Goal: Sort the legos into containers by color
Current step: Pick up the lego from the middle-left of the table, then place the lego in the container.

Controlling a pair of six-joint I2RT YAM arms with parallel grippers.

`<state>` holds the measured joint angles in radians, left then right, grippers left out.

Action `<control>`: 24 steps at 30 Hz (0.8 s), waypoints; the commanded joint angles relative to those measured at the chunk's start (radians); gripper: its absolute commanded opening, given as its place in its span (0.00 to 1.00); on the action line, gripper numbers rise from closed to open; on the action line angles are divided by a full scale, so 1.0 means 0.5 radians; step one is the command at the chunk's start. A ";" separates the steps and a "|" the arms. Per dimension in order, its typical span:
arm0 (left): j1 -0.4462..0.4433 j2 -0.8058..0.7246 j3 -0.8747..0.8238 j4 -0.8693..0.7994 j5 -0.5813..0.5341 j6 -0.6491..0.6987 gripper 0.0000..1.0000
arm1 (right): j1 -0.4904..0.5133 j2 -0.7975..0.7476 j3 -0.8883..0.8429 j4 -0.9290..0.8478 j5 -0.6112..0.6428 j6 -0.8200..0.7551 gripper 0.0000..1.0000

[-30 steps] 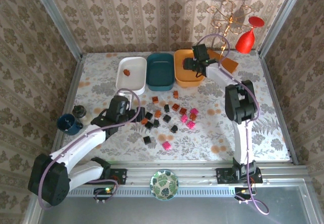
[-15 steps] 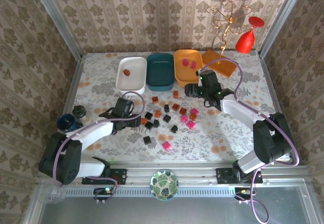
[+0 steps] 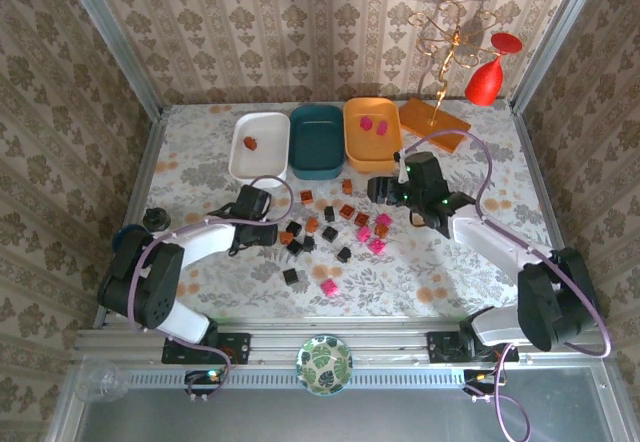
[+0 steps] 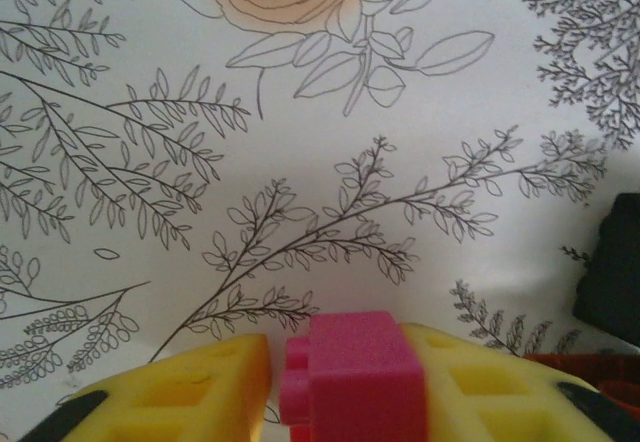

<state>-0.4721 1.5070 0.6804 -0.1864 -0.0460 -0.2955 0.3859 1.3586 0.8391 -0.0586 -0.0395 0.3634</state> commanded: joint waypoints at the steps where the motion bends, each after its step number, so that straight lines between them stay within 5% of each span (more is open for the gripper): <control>1: -0.023 0.100 0.070 0.180 0.068 0.020 0.34 | 0.011 -0.108 -0.056 -0.024 -0.041 0.033 0.80; 12: -0.212 -0.057 0.423 0.318 -0.047 0.062 0.21 | 0.011 -0.373 -0.166 -0.121 0.059 0.028 0.81; 24: -0.448 0.777 1.573 0.213 0.021 0.276 0.24 | 0.013 -0.516 -0.287 -0.062 0.297 0.021 0.82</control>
<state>-0.6926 1.8072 1.3727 -0.0536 -0.0563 -0.2024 0.3874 1.1385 0.7166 -0.0933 0.0475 0.3706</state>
